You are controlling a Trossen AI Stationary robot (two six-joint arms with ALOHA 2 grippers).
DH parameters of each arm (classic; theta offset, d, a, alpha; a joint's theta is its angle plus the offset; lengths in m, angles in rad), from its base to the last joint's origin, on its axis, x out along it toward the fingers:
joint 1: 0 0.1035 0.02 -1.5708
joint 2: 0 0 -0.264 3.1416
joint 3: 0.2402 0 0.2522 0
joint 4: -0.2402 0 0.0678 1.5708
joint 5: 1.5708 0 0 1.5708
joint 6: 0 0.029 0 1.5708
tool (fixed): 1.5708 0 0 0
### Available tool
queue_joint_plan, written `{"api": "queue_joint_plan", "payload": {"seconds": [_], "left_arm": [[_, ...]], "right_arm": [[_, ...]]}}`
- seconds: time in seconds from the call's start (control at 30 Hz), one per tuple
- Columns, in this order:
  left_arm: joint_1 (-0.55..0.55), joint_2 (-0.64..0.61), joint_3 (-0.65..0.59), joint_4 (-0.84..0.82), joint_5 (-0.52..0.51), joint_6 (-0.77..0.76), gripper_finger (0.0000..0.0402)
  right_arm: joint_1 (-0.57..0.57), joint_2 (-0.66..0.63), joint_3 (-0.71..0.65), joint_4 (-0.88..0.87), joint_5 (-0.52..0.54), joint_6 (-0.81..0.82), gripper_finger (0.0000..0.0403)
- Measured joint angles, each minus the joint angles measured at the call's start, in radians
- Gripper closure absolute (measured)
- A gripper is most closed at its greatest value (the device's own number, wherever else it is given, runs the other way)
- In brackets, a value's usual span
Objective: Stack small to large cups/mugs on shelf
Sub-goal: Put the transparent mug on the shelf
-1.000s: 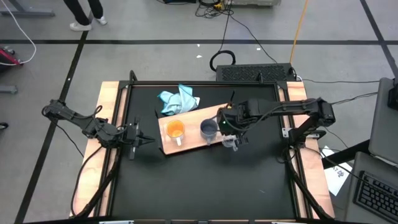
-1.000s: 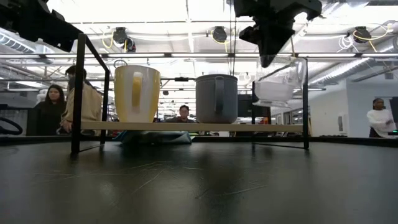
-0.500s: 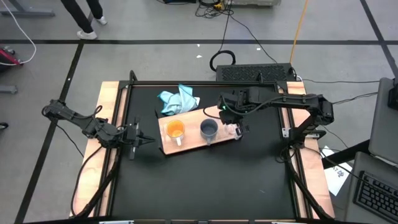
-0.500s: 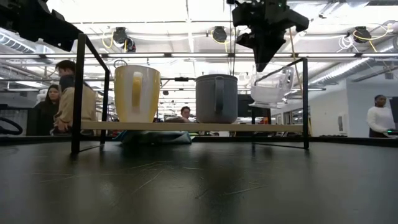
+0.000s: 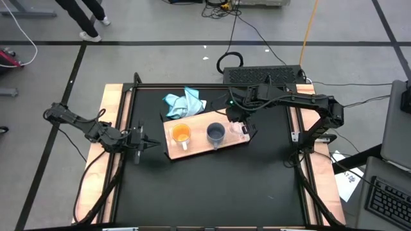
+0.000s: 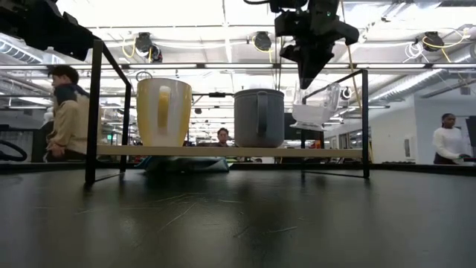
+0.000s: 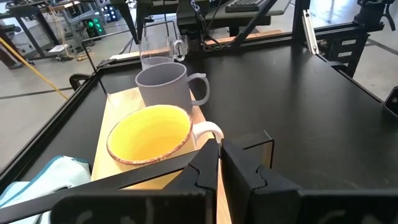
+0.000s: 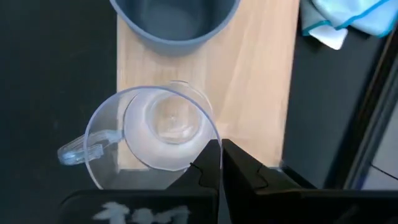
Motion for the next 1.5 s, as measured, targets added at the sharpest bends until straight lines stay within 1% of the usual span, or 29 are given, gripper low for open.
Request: {"api": "queue_joint_plan", "payload": {"seconds": [0.07,0.27,0.7,0.93,1.33,1.43,1.5], "left_arm": [[0.0,0.0,0.0,0.0,0.0,0.0,0.038],[0.0,0.0,0.0,0.004,0.0,0.0,0.038],[0.0,0.0,0.0,-0.006,0.0,0.001,0.038],[0.0,0.0,0.0,-0.024,0.0,0.001,0.038],[0.0,0.0,0.0,-0.024,0.0,0.001,0.038],[0.0,0.0,0.0,-0.024,0.0,0.001,0.038],[0.0,0.0,0.0,-0.024,0.001,0.001,0.038]], "right_arm": [[-0.008,0.007,-0.001,0.001,-0.018,0.016,0.0403],[-0.009,0.055,0.0,-0.001,-0.017,0.0,0.0403],[-0.029,0.169,0.091,-0.052,-0.016,-0.025,0.0403],[-0.048,0.184,0.091,-0.063,-0.017,-0.025,0.0403],[-0.049,0.182,0.091,-0.046,-0.022,-0.023,0.0403],[-0.049,0.182,0.091,-0.034,-0.064,-0.024,0.0403],[-0.049,0.182,0.091,-0.017,-0.073,-0.025,0.0403]]}}
